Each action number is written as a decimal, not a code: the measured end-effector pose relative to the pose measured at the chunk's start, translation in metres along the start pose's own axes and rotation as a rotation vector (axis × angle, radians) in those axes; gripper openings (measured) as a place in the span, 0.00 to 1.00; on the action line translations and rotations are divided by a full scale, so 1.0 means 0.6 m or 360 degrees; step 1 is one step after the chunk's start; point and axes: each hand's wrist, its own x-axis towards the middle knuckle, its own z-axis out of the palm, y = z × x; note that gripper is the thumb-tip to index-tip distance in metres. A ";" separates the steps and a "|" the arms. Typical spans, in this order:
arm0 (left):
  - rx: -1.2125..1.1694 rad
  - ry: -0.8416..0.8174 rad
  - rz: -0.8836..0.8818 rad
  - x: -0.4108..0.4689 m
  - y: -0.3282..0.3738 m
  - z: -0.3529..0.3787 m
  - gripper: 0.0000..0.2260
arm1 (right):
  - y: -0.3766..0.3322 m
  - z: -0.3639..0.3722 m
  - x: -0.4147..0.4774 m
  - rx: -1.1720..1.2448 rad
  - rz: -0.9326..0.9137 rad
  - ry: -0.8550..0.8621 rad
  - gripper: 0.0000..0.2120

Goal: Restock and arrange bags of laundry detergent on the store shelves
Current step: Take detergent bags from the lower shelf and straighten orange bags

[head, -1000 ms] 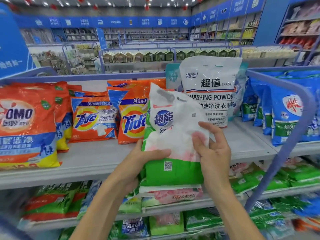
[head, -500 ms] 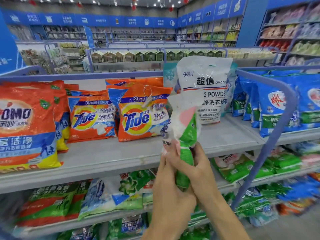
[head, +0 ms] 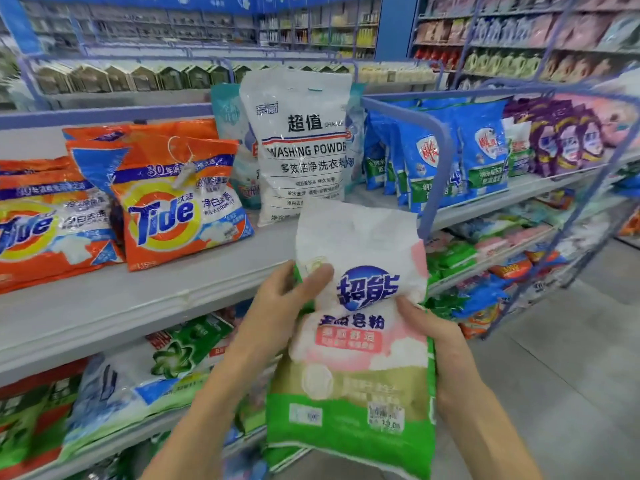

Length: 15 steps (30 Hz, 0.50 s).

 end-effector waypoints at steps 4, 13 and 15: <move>-0.0234 0.0058 -0.0040 0.024 0.056 0.077 0.14 | -0.044 -0.073 -0.022 -0.0267 0.0078 0.0056 0.20; -0.0489 -0.0179 0.0055 0.005 0.105 0.322 0.09 | -0.136 -0.286 -0.083 -0.0449 -0.0252 -0.0103 0.36; -0.0438 -0.0261 0.0161 -0.001 0.117 0.380 0.09 | -0.160 -0.343 -0.091 -0.0702 -0.0283 -0.0100 0.34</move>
